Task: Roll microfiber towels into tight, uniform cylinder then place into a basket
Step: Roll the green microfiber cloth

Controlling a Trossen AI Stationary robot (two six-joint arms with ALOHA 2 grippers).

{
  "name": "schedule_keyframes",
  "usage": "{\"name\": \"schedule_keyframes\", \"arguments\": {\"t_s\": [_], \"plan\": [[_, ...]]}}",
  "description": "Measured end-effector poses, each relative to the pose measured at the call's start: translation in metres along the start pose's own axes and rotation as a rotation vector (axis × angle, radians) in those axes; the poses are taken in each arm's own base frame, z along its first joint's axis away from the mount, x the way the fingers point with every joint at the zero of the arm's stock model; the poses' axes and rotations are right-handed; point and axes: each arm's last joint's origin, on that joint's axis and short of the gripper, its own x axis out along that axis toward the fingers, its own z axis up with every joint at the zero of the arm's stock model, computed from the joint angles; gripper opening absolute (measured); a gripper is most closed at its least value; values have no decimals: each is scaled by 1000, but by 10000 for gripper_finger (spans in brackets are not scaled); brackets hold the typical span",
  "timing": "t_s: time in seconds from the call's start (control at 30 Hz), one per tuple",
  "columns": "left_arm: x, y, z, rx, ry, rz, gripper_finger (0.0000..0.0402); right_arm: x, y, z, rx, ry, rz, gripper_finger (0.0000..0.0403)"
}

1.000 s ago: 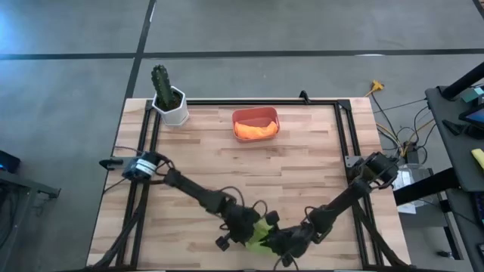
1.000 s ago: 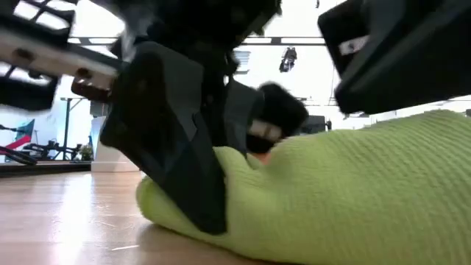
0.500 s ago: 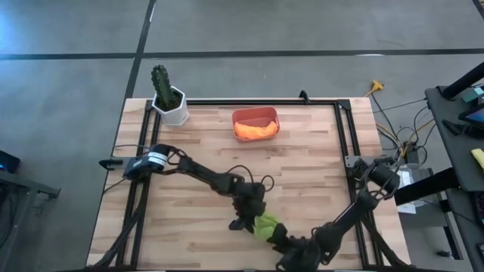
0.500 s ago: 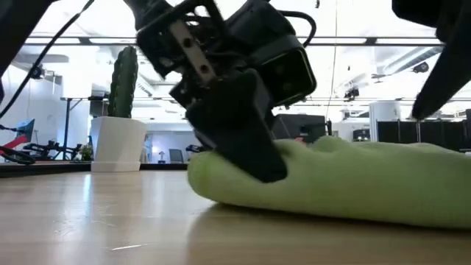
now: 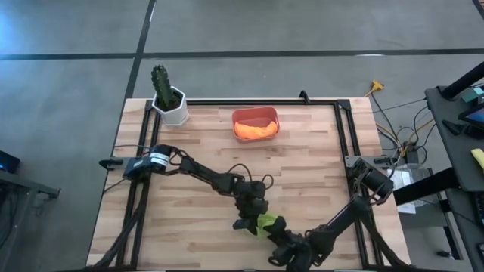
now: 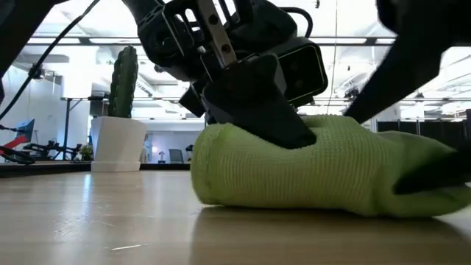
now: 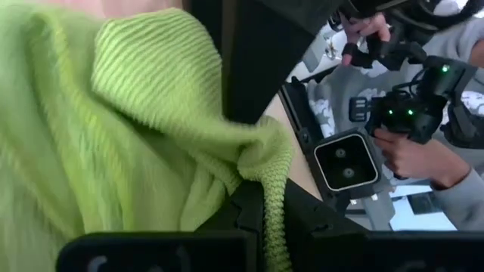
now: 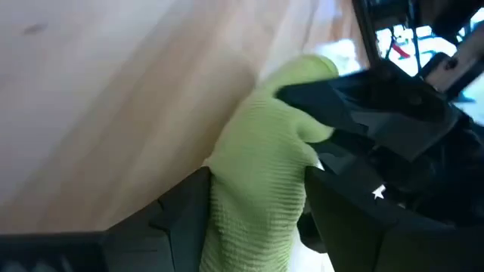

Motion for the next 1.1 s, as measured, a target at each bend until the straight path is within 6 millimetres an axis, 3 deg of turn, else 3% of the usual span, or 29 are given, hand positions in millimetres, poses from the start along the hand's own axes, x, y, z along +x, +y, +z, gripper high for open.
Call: {"name": "schedule_keyframes", "arguments": {"t_s": [0.3,0.47,0.67,0.9,1.1], "plan": [[1,0,0,-9,-12,26,1,11,-6,-3,144,19,59,196],[1,1,-2,-7,-8,30,4,12,-5,-3,170,13,153,126],[1,-2,-8,144,33,45,6,15,-3,-3,228,11,299,21],[4,-22,-16,413,116,107,6,17,-9,-1,305,4,330,20],[2,-37,-17,471,156,96,7,23,-37,1,473,-49,518,19]]}}
